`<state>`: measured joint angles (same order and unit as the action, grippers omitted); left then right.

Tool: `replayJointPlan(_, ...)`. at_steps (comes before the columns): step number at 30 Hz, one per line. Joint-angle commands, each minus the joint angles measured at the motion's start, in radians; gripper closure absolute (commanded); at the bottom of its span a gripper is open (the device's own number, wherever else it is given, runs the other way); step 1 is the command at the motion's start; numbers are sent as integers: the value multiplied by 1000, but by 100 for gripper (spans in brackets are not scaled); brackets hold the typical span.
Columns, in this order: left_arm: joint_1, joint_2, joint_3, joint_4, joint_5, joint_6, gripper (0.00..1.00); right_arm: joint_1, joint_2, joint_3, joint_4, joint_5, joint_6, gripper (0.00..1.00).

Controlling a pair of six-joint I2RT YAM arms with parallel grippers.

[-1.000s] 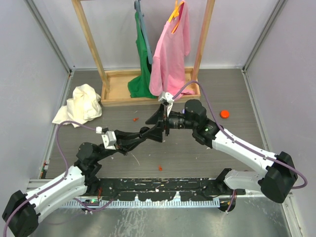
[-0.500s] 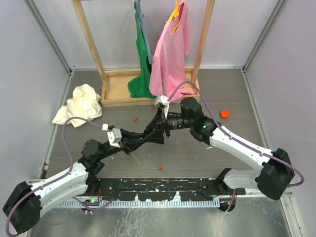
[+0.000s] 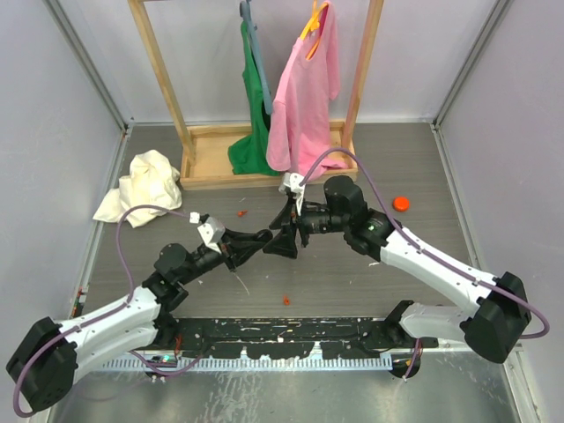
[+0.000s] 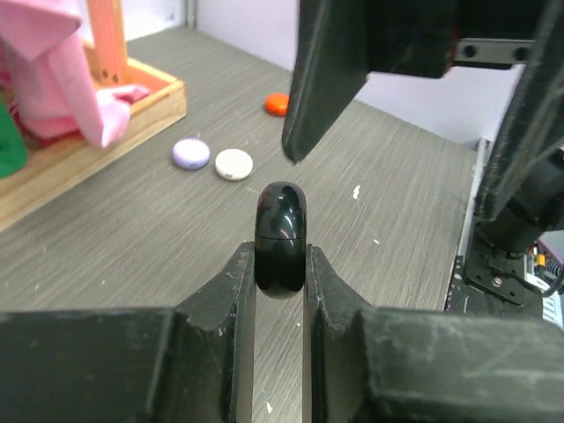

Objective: Insert the wireless bluetooth earbuds into the charging case
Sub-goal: Close the charging case, then place the charging case at the center of the board.

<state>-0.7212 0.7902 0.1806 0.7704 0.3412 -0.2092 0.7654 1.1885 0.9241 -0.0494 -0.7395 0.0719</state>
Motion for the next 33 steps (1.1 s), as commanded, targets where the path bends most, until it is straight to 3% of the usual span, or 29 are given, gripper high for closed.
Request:
replayJointPlan(1,4,33,77,-54,-114,-82,97,1,-79,-3,-29,262,-35,21)
replayJointPlan(8,3,222,193,-174,-175,-265,89,1,-139,-98,-37,771,2,16)
replayJointPlan(16,5,582,378,-184,-196,-441,88,-1,-226,-234,-9,1102,73,12)
replayJointPlan(24,-7,964,571,-93,-169,-669,85,-1,-317,-306,20,1333,92,11)
replayJointPlan(33,-42,1230,794,-120,-219,-783,72,-2,-318,-335,50,1358,88,11)
